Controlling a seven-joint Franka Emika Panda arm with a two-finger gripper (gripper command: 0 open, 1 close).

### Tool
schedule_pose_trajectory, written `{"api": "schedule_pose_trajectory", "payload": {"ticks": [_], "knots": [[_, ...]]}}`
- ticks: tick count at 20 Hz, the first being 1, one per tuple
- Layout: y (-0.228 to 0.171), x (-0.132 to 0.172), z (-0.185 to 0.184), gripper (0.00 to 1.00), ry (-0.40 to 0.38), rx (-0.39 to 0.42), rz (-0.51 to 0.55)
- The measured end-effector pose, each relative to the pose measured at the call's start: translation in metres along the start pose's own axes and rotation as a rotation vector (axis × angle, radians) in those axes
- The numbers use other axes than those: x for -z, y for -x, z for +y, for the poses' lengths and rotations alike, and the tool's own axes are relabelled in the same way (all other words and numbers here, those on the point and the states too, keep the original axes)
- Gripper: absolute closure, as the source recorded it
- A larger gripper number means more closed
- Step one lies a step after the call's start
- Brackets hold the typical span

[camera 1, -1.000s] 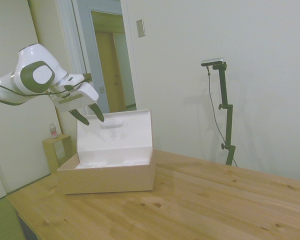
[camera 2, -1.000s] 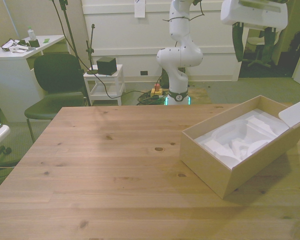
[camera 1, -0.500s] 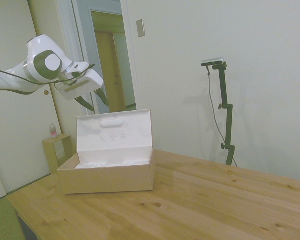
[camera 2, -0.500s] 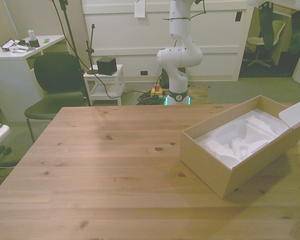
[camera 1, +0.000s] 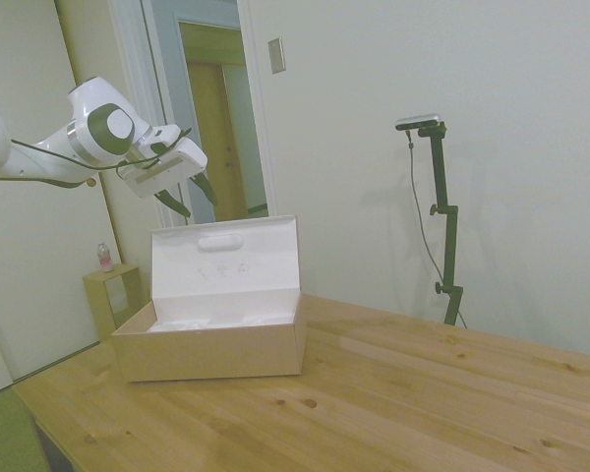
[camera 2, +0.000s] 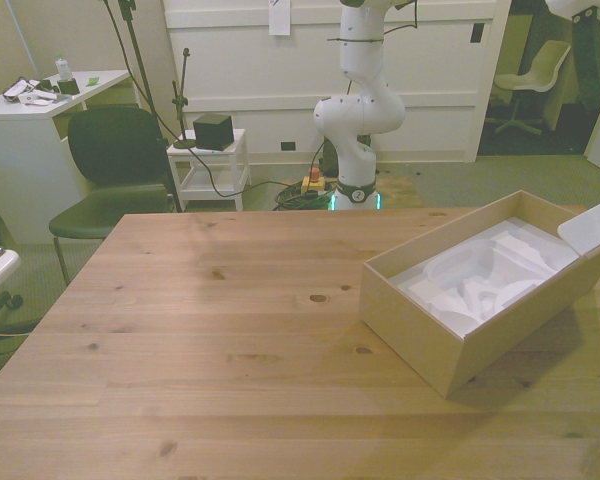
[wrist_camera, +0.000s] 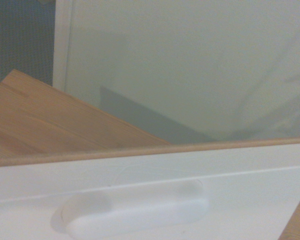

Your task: Close the box

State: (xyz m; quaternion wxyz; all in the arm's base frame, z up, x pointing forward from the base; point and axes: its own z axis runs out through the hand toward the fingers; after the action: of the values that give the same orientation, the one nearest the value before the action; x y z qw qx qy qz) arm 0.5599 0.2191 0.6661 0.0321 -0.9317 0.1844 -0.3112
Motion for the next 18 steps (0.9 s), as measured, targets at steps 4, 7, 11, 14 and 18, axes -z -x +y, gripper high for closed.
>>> {"api": "schedule_pose_trajectory", "payload": {"ticks": [4,7,11,14,18], "knots": [[-0.016,-0.011,-0.003,0.0,0.012,-0.009,-0.001],[-0.021,-0.017,-0.012,0.0,0.018,0.003,0.002],[-0.024,-0.035,-0.021,0.0,0.028,0.008,-0.009],[-0.023,-0.054,-0.028,0.0,0.035,0.015,-0.02],[-0.025,-0.065,-0.039,0.0,0.036,0.028,-0.011]]}}
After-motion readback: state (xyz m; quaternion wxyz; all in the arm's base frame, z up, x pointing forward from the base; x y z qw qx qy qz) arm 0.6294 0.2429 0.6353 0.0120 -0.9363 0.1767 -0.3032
